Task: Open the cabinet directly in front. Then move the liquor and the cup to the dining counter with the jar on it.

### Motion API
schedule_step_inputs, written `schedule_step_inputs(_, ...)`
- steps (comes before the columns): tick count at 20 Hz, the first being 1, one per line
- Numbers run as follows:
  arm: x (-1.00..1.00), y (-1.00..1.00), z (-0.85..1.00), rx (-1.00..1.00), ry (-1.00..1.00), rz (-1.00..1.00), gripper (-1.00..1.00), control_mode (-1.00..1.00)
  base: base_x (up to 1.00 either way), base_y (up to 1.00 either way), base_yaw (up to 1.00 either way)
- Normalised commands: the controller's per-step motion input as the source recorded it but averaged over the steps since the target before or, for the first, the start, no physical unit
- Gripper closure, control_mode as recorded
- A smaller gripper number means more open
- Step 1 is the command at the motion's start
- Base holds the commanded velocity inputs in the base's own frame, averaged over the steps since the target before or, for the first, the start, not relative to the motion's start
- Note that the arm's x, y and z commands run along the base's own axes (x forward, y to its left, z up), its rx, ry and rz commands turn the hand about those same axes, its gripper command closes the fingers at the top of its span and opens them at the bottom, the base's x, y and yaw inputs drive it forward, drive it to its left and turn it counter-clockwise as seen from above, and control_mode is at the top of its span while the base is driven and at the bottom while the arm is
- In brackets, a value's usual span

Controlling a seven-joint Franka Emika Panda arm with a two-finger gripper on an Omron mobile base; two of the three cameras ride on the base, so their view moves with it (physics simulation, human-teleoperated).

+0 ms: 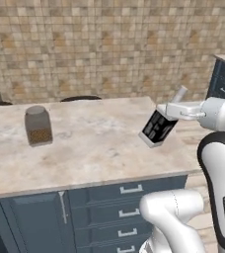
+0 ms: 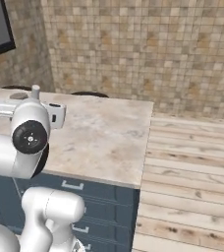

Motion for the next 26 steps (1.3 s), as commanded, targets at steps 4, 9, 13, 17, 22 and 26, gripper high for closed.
schedule_step_inputs(4, 0.0, 0.0, 0.0, 0.0, 0.0, 0.0, 1.0, 1.0, 0.0, 0.99, 0.0)
schedule_step_inputs(9, 0.0, 0.0, 0.0, 0.0, 0.0, 0.0, 1.0, 1.0, 0.0, 0.21, 0.0)
schedule_step_inputs(13, 0.0, 0.0, 0.0, 0.0, 0.0, 0.0, 1.0, 1.0, 0.19, 0.0, -0.01)
schedule_step_inputs(17, 0.0, 0.0, 0.0, 0.0, 0.0, 0.0, 1.0, 1.0, 0.49, 0.0, -0.04)
schedule_step_inputs(22, 0.47, 0.0, -0.08, -0.02, 0.09, 0.0, 1.0, -1.0, 0.11, 0.0, 0.0)
schedule_step_inputs(26, 0.47, 0.0, -0.38, -0.1, 0.2, 0.0, 1.0, -1.0, 0.0, 0.0, 0.0)
